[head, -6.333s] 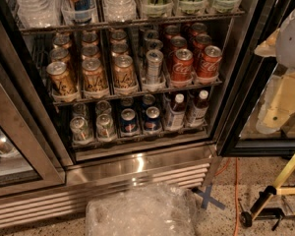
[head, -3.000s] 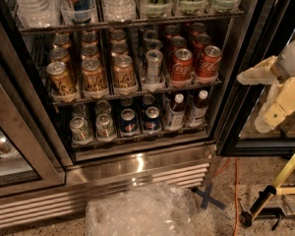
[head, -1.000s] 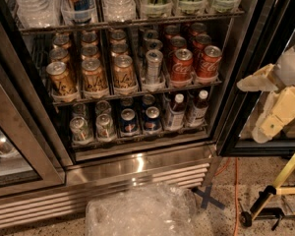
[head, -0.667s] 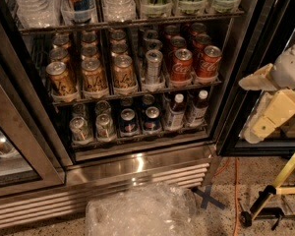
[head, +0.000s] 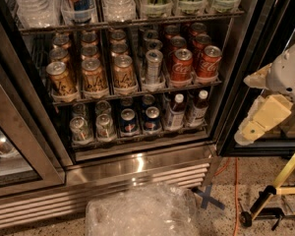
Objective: Pick orange can from middle shelf of fridge
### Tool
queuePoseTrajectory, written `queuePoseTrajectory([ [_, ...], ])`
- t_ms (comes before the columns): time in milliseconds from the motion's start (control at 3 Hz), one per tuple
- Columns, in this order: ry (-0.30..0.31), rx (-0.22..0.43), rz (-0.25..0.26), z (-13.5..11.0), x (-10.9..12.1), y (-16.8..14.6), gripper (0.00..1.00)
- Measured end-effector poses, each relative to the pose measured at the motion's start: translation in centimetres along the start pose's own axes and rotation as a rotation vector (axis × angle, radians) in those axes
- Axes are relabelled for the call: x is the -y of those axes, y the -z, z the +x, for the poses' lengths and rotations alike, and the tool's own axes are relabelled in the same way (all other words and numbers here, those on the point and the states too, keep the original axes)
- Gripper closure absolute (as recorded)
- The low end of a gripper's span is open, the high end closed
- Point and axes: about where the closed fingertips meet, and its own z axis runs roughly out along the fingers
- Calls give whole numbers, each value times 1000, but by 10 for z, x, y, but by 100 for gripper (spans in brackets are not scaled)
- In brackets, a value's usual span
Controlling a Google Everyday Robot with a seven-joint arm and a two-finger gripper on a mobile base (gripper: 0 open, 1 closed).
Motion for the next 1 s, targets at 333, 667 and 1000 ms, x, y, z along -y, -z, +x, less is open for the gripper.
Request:
queuePoseTrajectory([
  [333,-1,-2,5,0,0,0,0],
  [667,52,65,-83,-26,-9,-12,0],
  [1000,100,126,-161,-48,-18,-21,0],
])
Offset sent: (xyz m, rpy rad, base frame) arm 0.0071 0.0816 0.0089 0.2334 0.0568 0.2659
